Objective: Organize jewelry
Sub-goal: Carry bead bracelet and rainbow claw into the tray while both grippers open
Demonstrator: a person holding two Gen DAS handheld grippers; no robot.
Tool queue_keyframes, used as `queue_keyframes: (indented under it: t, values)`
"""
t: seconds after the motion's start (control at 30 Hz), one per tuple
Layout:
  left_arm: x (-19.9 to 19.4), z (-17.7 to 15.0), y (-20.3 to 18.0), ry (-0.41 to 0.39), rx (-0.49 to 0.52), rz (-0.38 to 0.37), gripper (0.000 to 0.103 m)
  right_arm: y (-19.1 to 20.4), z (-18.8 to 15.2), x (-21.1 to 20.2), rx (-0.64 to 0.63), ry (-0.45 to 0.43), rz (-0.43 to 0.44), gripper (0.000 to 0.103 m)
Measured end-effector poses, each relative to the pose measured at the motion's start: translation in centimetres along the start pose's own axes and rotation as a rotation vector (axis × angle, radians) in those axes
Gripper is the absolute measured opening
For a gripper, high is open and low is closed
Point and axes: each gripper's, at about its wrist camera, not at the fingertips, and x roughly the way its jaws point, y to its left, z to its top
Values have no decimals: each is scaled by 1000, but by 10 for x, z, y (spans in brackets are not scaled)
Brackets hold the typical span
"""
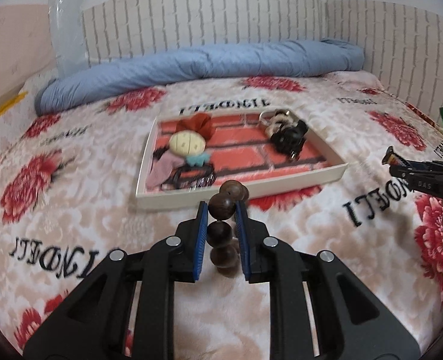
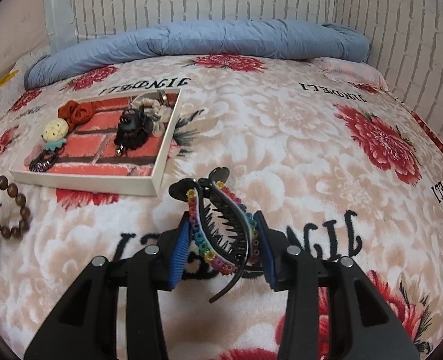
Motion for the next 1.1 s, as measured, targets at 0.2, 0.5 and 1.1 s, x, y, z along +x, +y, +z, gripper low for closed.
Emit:
queue_keyframes:
  t: [0.2, 0.5, 1.1]
  values:
    - [-12, 36, 0, -54, 3, -9, 18, 7, 19, -7, 4, -33, 26, 42]
    - [2, 80, 5, -112, -2, -15, 18, 48, 56, 1, 9, -64, 80, 42]
    - [117, 60, 72, 26, -130, -26, 18, 119, 71, 68, -13, 21, 123, 42]
